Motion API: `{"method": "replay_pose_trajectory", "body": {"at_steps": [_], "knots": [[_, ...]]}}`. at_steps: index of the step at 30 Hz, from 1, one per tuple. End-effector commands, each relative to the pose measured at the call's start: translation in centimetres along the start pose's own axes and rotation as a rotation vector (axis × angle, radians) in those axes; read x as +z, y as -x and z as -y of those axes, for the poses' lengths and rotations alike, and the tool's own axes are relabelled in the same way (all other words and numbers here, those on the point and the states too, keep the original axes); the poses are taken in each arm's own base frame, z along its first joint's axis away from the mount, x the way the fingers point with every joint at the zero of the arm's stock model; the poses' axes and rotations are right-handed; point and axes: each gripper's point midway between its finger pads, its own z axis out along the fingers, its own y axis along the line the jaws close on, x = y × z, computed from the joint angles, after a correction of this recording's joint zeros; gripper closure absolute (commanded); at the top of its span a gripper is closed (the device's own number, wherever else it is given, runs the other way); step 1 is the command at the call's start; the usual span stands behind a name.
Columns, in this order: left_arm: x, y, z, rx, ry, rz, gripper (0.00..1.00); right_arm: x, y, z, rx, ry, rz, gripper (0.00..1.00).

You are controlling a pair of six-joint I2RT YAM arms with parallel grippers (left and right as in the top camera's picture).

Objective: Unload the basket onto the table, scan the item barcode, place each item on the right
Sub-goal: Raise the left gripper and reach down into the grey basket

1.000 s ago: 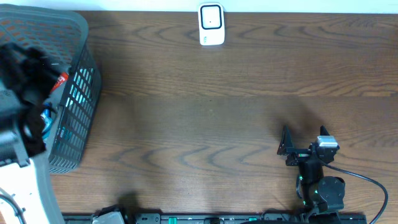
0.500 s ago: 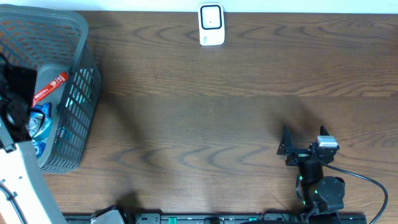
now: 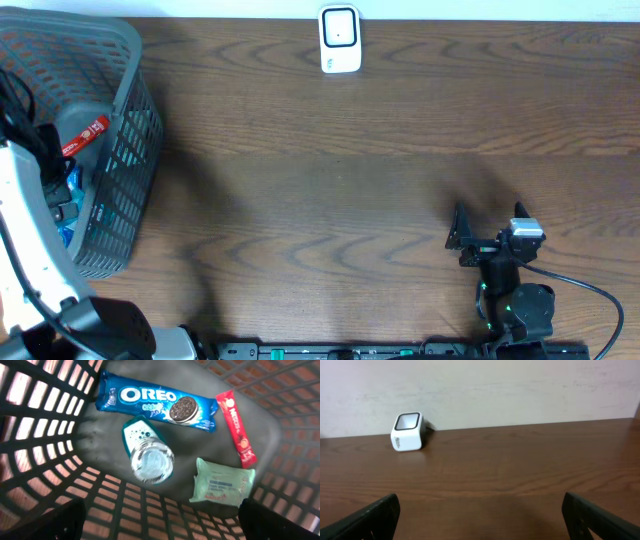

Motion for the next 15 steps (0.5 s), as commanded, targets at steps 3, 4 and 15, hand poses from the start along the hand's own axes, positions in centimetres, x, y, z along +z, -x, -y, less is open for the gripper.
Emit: {"method": "replay_pose_trajectory", "body": {"at_steps": [3,4,15], "knots": [[1.08,0.37,0.42,-0.060,0.032,0.016,0.02,-0.01,-0.09,-0.01,-0.015,-0.003,-0.002,0.01],[1.19,0.34,0.41,-0.069,0.036,0.016,0.02,-0.01,-0.09,-0.01,-0.015,-0.003,-0.002,0.01],[1.67,0.55,-0.23,-0.145,0.071,0.016,0.02,-0.01,-0.09,-0.01,-0.015,-0.003,-0.002,0.01]]}}
